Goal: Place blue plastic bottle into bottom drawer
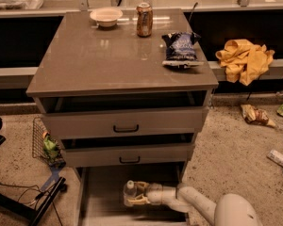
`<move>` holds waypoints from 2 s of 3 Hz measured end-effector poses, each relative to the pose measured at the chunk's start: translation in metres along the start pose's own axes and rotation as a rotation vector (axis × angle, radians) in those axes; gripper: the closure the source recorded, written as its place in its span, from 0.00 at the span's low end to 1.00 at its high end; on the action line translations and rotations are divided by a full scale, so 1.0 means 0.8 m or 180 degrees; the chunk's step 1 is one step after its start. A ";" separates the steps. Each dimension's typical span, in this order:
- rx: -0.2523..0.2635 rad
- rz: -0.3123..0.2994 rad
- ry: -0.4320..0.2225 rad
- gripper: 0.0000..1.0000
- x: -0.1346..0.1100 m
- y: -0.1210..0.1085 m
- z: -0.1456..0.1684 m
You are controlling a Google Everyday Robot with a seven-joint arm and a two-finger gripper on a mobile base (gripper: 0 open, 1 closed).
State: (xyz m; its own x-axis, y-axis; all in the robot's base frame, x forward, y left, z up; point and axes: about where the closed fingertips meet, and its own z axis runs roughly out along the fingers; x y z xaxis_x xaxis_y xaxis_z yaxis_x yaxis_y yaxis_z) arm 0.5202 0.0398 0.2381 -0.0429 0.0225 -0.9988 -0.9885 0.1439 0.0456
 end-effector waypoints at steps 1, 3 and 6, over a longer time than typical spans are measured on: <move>0.0015 -0.0104 0.0035 1.00 0.002 0.015 0.000; -0.0005 -0.0090 0.0020 0.59 0.002 0.018 0.005; -0.0034 -0.0078 0.0002 0.00 0.001 0.021 0.013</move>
Offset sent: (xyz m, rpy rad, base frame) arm -0.0100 0.0014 -0.0011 -0.0123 -0.0259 -0.0044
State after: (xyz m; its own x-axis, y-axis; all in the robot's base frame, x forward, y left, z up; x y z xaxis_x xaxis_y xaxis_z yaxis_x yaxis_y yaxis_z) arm 0.5046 0.0525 0.2379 -0.0186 0.0185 -0.9997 -0.9908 0.1339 0.0210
